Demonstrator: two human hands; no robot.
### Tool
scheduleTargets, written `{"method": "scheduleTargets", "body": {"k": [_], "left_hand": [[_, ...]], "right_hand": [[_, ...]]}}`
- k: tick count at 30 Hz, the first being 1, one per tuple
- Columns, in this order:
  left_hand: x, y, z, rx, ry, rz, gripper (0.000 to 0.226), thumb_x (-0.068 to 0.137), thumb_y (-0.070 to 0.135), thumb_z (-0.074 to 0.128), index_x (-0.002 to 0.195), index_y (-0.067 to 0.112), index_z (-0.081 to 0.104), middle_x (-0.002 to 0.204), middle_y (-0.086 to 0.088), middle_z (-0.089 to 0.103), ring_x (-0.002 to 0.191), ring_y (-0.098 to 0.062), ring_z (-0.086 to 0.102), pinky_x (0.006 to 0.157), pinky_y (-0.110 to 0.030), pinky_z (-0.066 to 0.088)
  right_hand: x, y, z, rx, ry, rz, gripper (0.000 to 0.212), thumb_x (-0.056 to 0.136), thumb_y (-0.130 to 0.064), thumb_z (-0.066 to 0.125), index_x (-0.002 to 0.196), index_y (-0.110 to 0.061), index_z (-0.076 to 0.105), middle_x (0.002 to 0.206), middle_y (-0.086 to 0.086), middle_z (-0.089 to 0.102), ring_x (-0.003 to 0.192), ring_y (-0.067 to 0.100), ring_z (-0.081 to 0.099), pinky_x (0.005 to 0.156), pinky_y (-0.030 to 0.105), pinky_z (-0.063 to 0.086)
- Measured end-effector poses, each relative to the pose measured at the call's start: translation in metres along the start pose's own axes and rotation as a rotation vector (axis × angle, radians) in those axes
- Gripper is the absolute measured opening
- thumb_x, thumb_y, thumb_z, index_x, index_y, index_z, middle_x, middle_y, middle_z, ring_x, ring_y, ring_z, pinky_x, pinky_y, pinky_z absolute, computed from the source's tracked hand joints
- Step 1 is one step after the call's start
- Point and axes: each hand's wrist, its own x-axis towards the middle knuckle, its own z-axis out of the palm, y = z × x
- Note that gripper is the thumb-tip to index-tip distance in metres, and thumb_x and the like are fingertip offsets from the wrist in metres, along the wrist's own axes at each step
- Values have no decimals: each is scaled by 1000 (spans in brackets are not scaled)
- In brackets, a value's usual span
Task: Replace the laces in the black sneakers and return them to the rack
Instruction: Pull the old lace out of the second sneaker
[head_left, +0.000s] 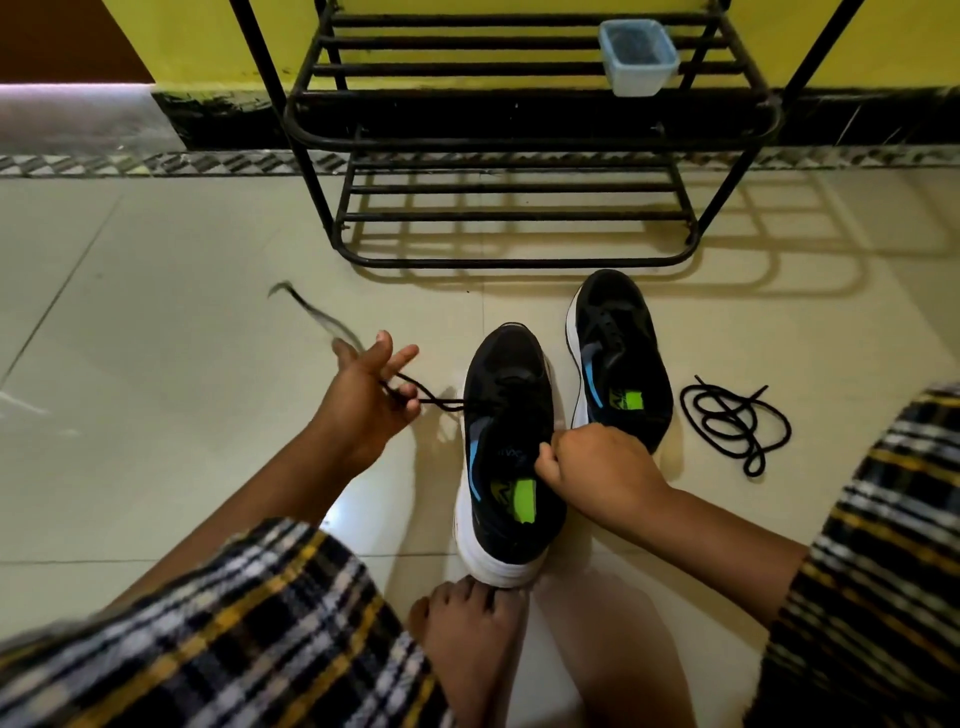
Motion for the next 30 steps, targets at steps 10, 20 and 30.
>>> {"method": "scheduleTargets", "body": {"k": [10, 20, 30], "left_hand": [[-6, -42, -4, 1048, 200, 292, 77, 90, 46, 56, 147, 8, 23, 151, -15, 28, 138, -30, 29, 111, -38, 28], [-20, -63, 18, 985, -48, 501, 37, 93, 29, 55, 128, 16, 51, 125, 2, 58, 118, -10, 53, 89, -22, 40], [-23, -79, 16, 1094, -72, 656, 32, 99, 12, 40, 127, 15, 53, 121, -1, 61, 108, -13, 58, 86, -15, 40]], "right_hand": [[-3, -6, 0, 36, 51, -27, 37, 99, -30, 38, 92, -5, 64, 89, 15, 65, 84, 34, 64, 59, 30, 32], [-6, -6, -8, 43, -84, 47, 31, 98, -37, 33, 87, -15, 51, 98, 7, 61, 88, 26, 60, 60, 29, 31], [-4, -16, 1, -48, 214, -57, 56, 60, -6, 71, 115, -10, 61, 125, 17, 50, 92, 33, 55, 53, 37, 50]]}}
